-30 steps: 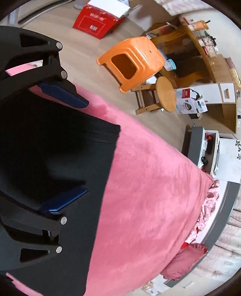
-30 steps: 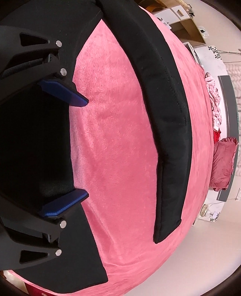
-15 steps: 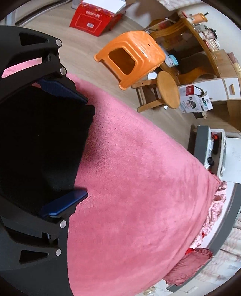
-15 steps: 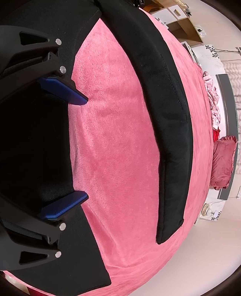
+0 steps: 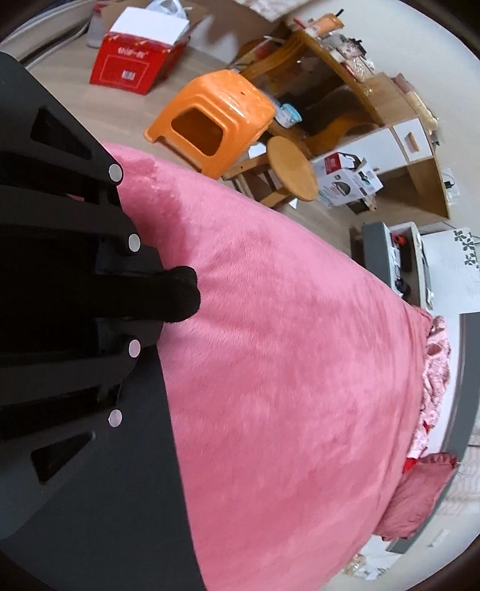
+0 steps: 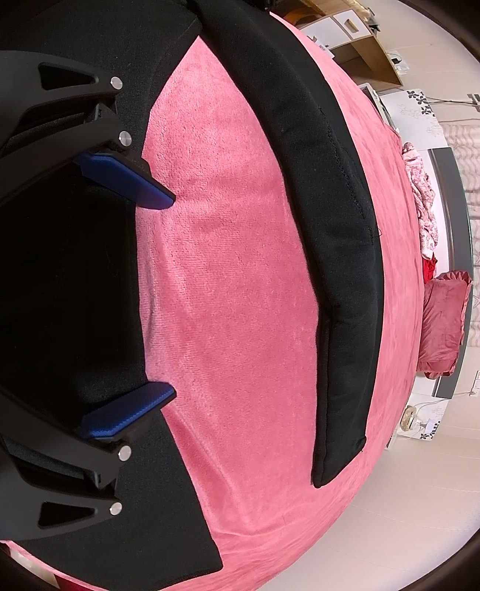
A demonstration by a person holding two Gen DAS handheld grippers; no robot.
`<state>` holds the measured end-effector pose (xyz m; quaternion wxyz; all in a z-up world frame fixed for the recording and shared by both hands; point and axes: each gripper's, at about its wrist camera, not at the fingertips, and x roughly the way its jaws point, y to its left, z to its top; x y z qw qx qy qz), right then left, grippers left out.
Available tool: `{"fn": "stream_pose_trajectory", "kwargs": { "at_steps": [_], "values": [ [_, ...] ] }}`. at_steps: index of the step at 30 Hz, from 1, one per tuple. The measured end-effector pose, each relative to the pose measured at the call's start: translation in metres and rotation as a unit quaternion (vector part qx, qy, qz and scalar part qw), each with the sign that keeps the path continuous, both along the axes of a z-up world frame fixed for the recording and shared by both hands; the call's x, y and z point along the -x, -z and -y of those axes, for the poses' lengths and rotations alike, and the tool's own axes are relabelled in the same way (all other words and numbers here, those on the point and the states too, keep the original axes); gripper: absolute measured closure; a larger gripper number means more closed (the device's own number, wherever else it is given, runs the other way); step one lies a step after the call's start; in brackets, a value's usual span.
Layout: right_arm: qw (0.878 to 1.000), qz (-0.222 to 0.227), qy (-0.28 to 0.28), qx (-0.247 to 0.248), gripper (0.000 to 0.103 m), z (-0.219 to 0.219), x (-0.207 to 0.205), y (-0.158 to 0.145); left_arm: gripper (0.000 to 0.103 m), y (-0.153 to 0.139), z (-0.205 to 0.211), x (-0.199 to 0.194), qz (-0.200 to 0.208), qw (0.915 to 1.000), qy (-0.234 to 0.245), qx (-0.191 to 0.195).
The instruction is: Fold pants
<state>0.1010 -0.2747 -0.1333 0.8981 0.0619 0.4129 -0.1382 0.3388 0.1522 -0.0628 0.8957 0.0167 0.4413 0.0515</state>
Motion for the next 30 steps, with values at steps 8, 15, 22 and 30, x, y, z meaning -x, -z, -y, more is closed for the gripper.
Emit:
{"fn": "stream_pose_trajectory", "kwargs": {
  "at_steps": [8, 15, 22, 30],
  "values": [
    [1.000, 0.003, 0.000, 0.000, 0.008, 0.001, 0.000, 0.001, 0.091, -0.057, -0.004, 0.064, 0.069, 0.9924, 0.034, 0.096],
    [1.000, 0.004, 0.000, -0.004, 0.007, 0.002, 0.000, 0.000, 0.091, -0.086, -0.016, 0.164, 0.113, 0.9729, 0.045, 0.196],
    [0.999, -0.004, 0.018, -0.029, 0.007, 0.002, 0.007, -0.028, 0.091, -0.048, -0.008, 0.249, 0.096, 0.9641, 0.025, 0.246],
    [0.987, 0.030, -0.015, -0.159, 0.008, -0.007, -0.043, -0.088, 0.091, -0.012, -0.001, 0.279, 0.063, 0.9623, 0.019, 0.264]
  ]
}}
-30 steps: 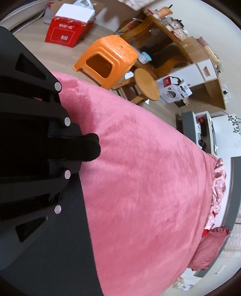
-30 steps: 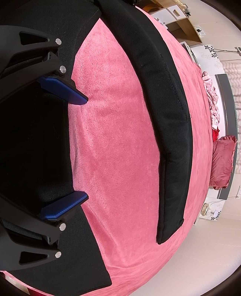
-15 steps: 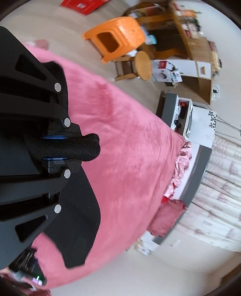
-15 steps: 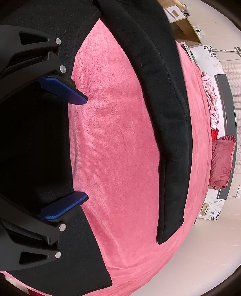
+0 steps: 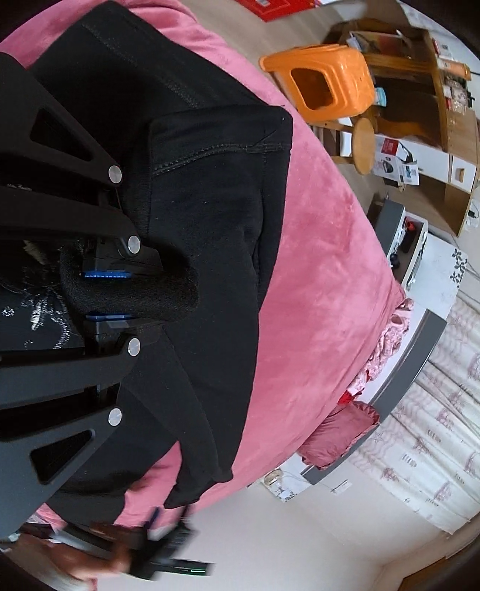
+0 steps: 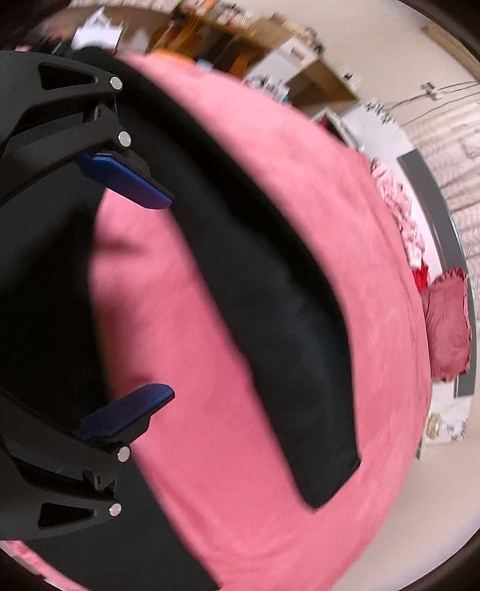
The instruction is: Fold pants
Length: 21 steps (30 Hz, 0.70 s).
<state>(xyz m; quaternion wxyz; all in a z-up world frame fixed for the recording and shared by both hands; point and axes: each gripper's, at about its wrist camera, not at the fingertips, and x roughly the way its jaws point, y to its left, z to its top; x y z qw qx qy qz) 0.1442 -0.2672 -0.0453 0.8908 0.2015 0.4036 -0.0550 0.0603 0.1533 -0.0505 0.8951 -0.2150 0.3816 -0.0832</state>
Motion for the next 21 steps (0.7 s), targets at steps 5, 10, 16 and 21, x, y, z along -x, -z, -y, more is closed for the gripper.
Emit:
{"fn": "stream_pose_trajectory", "kwargs": {
  "at_steps": [5, 10, 16, 21],
  "values": [
    [0.997, -0.050, 0.007, -0.066, 0.008, 0.000, -0.081, -0.001, 0.091, -0.003, -0.003, 0.003, 0.005, 1.0000, 0.003, 0.002],
    [0.988, -0.108, 0.056, -0.095, 0.053, 0.020, -0.129, 0.023, 0.091, -0.003, -0.004, 0.007, 0.005, 0.9999, 0.012, -0.002],
    [0.982, -0.078, 0.049, -0.164, 0.096, 0.053, -0.123, 0.002, 0.091, -0.041, -0.022, -0.035, 0.043, 0.9987, 0.022, -0.016],
    [0.979, 0.010, 0.005, -0.203, 0.096, 0.063, -0.063, -0.051, 0.091, -0.093, -0.057, -0.072, 0.101, 0.9946, -0.006, 0.025]
  ]
}}
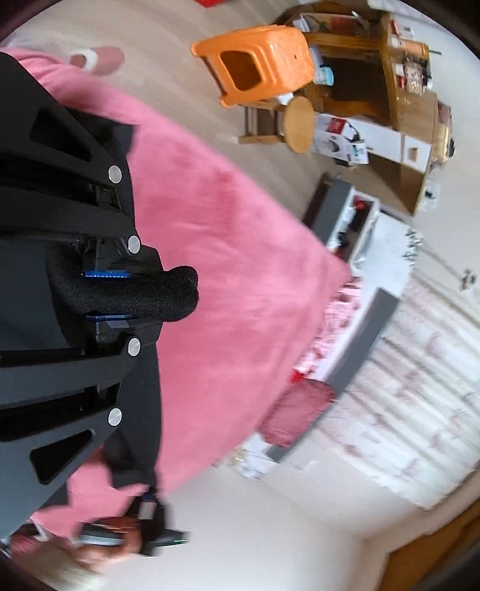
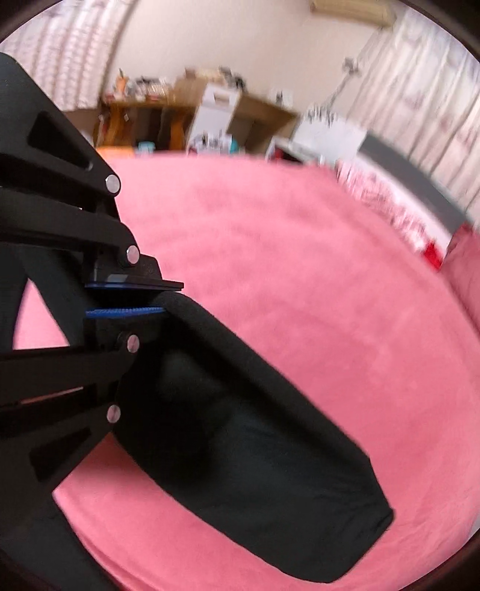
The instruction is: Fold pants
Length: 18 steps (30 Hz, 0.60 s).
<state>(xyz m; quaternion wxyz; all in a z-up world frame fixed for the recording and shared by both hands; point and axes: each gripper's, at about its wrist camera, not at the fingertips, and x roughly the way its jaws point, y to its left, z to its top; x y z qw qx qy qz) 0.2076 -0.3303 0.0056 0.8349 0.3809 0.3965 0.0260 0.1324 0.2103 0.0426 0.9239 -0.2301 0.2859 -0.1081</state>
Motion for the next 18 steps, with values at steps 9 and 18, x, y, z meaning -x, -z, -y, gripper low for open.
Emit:
{"fn": "stream_pose_trajectory", "kwargs": {
  "at_steps": [9, 18],
  "values": [
    [0.996, 0.067, -0.053, 0.035, 0.096, -0.016, 0.176, 0.029, 0.091, 0.022, -0.019, 0.069, 0.000, 0.9997, 0.023, 0.007],
    [0.997, -0.066, -0.017, -0.042, 0.096, -0.026, 0.247, 0.167, 0.069, 0.097, -0.039, 0.130, -0.116, 0.9897, -0.028, 0.079]
  ]
}}
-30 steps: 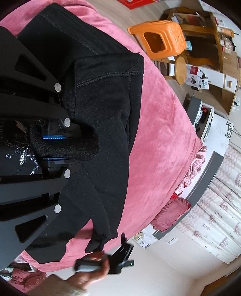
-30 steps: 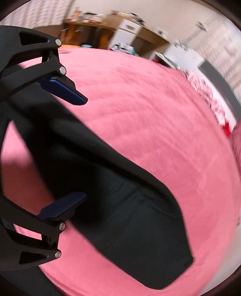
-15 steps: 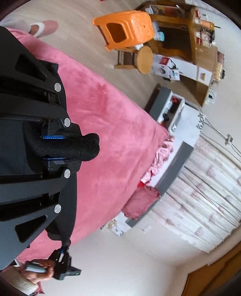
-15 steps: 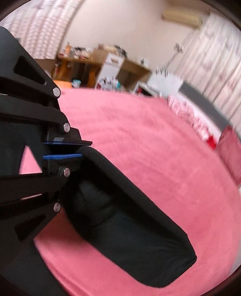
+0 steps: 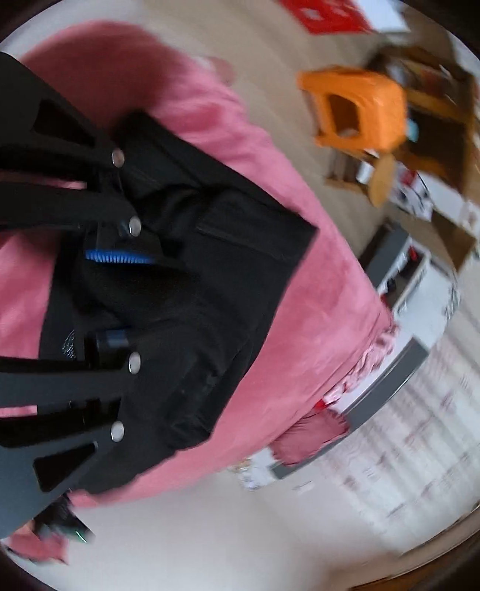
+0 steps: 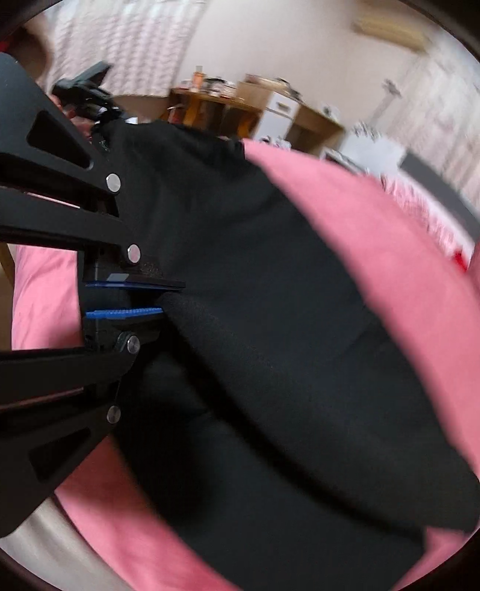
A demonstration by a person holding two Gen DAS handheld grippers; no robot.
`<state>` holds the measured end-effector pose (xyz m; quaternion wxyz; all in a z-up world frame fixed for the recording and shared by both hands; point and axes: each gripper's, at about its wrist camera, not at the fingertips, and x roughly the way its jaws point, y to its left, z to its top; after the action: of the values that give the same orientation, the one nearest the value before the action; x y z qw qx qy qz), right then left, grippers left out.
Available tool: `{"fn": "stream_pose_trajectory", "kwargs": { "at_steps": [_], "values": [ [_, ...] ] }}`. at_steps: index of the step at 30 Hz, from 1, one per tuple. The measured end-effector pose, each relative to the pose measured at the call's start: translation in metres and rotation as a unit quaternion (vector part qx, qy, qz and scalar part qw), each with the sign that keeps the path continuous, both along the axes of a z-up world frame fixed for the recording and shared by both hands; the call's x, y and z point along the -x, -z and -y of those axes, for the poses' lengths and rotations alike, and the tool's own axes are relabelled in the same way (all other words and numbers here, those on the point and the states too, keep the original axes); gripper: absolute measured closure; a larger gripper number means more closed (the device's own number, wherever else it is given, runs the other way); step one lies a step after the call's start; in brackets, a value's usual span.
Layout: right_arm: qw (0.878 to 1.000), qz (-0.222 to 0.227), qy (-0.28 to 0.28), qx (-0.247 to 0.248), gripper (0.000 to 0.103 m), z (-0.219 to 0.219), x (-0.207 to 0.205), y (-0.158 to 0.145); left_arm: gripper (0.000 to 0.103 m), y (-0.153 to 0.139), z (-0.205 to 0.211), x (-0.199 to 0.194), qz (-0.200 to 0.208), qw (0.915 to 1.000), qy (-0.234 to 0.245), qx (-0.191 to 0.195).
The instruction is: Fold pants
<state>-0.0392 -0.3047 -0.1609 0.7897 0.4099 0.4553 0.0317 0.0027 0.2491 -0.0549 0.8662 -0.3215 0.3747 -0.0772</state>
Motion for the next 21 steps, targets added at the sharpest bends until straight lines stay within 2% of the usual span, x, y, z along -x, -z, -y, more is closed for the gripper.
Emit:
{"fn": "stream_pose_trajectory", "kwargs": {
  "at_steps": [1, 3, 4, 5, 7, 8, 13, 14, 16, 17, 18, 19, 21],
  "values": [
    [1.000, 0.002, 0.010, -0.017, 0.095, 0.003, -0.001, 0.006, 0.053, -0.001, -0.004, 0.002, -0.005, 0.9998, -0.007, 0.016],
    [1.000, 0.008, 0.010, -0.021, 0.093, 0.005, -0.005, 0.005, 0.033, -0.003, -0.011, 0.005, -0.015, 0.9979, -0.003, 0.063],
    [1.000, 0.013, 0.005, -0.013, 0.090, 0.003, -0.009, 0.003, 0.029, -0.006, -0.012, 0.008, -0.016, 0.9971, 0.003, 0.075],
    [1.000, 0.016, 0.001, -0.010, 0.087, 0.001, -0.011, 0.000, 0.029, -0.008, -0.012, 0.012, -0.021, 0.9973, 0.005, 0.071],
    [1.000, 0.025, -0.002, -0.013, 0.072, 0.002, -0.012, -0.001, 0.029, -0.010, -0.010, 0.017, -0.036, 0.9979, 0.009, 0.053],
    [1.000, 0.026, -0.001, -0.015, 0.069, 0.009, -0.012, 0.002, 0.029, -0.009, -0.008, 0.019, -0.044, 0.9979, 0.009, 0.047],
    [0.999, 0.027, 0.021, -0.031, 0.069, 0.018, -0.011, 0.005, 0.029, -0.006, 0.000, 0.017, -0.076, 0.9969, 0.017, 0.011],
    [0.999, 0.026, 0.030, -0.036, 0.069, 0.022, -0.011, 0.004, 0.029, -0.008, 0.000, 0.018, -0.086, 0.9962, 0.010, -0.006],
    [0.998, 0.029, 0.044, -0.036, 0.067, 0.030, -0.010, 0.000, 0.027, -0.011, -0.005, 0.026, -0.086, 0.9961, -0.012, -0.016],
    [0.998, 0.031, 0.050, -0.031, 0.066, 0.034, -0.009, -0.002, 0.025, -0.012, -0.012, 0.031, -0.094, 0.9945, -0.037, -0.027],
    [0.998, 0.029, 0.055, -0.025, 0.061, 0.038, -0.009, -0.005, 0.025, -0.011, -0.017, 0.036, -0.098, 0.9937, -0.049, -0.025],
    [0.998, 0.026, 0.061, -0.020, 0.059, 0.041, -0.011, -0.007, 0.025, -0.009, -0.022, 0.039, -0.095, 0.9943, -0.048, -0.005],
    [0.996, 0.026, 0.074, -0.034, 0.060, 0.050, -0.015, -0.003, 0.025, -0.005, -0.025, 0.038, -0.103, 0.9940, -0.038, 0.007]
  ]
}}
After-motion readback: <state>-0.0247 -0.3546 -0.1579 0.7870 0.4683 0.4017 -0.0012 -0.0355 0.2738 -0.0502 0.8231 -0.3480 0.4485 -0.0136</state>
